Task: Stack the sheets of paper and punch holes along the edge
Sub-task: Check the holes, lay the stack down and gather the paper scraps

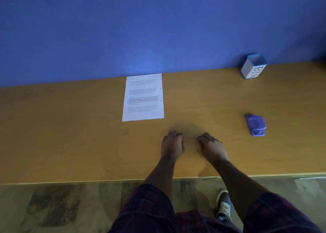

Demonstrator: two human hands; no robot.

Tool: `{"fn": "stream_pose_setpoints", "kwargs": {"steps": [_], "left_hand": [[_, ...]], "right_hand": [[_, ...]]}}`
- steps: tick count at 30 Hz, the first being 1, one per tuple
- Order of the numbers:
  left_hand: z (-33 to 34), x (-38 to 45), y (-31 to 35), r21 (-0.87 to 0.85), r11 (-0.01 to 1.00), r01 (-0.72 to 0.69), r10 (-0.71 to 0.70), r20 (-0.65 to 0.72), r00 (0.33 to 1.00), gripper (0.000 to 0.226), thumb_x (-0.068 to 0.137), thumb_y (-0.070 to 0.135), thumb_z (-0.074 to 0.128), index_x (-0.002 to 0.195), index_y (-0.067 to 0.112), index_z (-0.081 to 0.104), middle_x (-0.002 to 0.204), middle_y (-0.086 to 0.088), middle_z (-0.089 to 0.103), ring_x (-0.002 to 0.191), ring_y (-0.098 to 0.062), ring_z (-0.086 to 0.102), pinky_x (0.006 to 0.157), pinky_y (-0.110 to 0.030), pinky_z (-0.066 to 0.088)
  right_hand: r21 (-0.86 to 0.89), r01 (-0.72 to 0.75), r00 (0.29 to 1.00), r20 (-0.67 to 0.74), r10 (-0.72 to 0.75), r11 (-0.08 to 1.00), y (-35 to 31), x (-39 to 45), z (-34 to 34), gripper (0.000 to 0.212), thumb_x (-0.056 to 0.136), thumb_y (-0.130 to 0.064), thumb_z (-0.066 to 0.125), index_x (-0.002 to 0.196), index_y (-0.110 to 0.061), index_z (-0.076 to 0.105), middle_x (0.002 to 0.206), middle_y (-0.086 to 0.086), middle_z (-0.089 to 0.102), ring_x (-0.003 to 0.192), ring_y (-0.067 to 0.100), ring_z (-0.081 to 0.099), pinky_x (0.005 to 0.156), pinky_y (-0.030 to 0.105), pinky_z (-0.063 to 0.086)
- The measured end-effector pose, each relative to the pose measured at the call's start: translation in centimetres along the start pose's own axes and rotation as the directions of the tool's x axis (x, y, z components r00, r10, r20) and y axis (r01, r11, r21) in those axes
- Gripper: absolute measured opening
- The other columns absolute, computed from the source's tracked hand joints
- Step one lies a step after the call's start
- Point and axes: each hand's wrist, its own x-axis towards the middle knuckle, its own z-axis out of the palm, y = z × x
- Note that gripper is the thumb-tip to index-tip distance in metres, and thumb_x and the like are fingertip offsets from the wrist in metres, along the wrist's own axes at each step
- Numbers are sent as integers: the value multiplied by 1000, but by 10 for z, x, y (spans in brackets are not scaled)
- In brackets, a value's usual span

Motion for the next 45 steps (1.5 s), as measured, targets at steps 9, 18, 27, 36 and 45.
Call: {"fn": "stream_pose_setpoints", "kwargs": {"steps": [9,18,27,36,45], "left_hand": [[18,24,59,-168,986,-22,34,71,997,24,93,21,65,115,18,74,115,-4,65,113,-30,59,90,-40,52],[35,45,88,-306,952,18,3,68,998,20,95,11,66,107,16,81,105,-4,70,101,-26,67,81,-33,51],[38,54,86,-303,953,-11,40,90,995,12,85,4,65,87,10,76,99,-7,69,97,-28,65,80,-38,51],[40,58,85,-322,947,16,15,94,996,9,81,1,64,82,8,70,93,-7,70,87,-26,66,73,-29,45],[28,67,73,-456,875,160,-92,169,981,9,85,5,67,84,11,74,86,-1,75,80,-15,66,69,-20,43]], "right_hand": [[130,-153,987,-36,159,980,49,-21,-11,21,80,-6,71,97,-16,77,101,7,74,87,33,73,67,39,58],[197,19,999,-49,-9,980,62,-23,-13,17,73,-5,84,89,-11,82,93,8,75,83,31,73,70,34,60],[119,84,995,-66,-76,989,59,-18,-5,14,73,-7,84,84,-11,78,85,6,71,75,31,69,55,35,59],[9,81,997,-3,-81,997,55,-11,5,25,72,-2,75,96,-6,71,88,12,66,79,35,67,59,39,58],[277,-204,979,78,189,939,63,1,2,15,88,-3,56,100,-10,63,105,11,68,90,38,67,76,38,50]]}}
